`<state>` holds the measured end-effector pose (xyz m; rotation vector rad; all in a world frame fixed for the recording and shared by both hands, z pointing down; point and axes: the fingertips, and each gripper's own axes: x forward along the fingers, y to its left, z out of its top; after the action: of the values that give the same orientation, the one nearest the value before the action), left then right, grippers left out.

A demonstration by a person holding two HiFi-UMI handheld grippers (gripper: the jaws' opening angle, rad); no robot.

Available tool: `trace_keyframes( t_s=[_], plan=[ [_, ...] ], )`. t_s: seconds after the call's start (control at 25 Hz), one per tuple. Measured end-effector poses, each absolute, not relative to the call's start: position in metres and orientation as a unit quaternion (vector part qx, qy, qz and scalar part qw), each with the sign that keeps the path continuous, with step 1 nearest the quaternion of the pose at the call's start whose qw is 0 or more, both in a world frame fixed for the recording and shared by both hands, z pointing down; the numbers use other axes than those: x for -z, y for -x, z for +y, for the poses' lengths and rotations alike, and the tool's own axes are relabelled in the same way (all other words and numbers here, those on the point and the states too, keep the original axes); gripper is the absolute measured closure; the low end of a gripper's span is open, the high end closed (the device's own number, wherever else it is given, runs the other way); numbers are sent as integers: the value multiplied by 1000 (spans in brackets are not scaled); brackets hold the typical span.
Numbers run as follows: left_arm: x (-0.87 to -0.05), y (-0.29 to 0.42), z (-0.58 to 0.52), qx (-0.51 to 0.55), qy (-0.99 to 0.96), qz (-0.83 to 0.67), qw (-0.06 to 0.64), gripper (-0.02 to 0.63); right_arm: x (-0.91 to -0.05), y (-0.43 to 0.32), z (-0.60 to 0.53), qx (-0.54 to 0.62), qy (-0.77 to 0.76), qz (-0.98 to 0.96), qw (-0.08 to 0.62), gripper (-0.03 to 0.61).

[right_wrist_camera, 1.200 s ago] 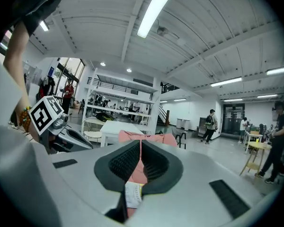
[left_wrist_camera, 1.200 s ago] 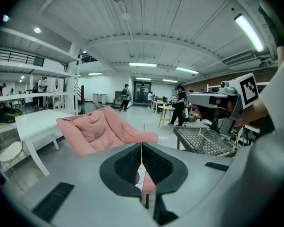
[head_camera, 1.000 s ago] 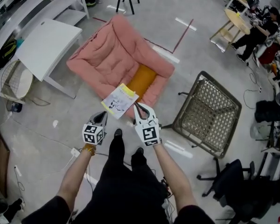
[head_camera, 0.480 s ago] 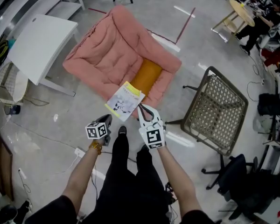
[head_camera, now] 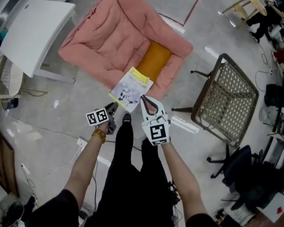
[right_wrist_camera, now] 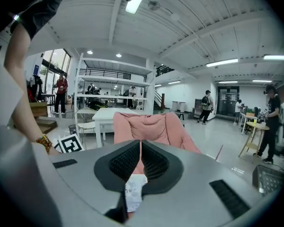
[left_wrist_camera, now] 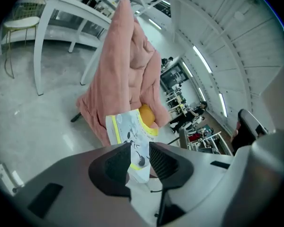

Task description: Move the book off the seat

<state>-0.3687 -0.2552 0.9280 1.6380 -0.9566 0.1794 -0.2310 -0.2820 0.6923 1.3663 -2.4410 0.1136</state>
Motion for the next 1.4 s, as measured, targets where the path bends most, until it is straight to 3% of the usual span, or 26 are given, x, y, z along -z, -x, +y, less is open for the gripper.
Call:
trace_keyframes(
  t_s=[0.32, 1.24, 1.4],
  plan=[
    [-976, 381, -266, -59, -668, -394, 629, 471, -702, 249, -297, -40, -484, -858, 168, 561],
    [-1023, 355, -306, -48, -660, -360, 657, 468, -733, 250, -315, -60, -495, -846, 186, 563],
    [-1020, 344, -313, -57, -669, -353, 651, 490, -734, 251, -320, -62, -498, -845, 184, 561]
  ],
)
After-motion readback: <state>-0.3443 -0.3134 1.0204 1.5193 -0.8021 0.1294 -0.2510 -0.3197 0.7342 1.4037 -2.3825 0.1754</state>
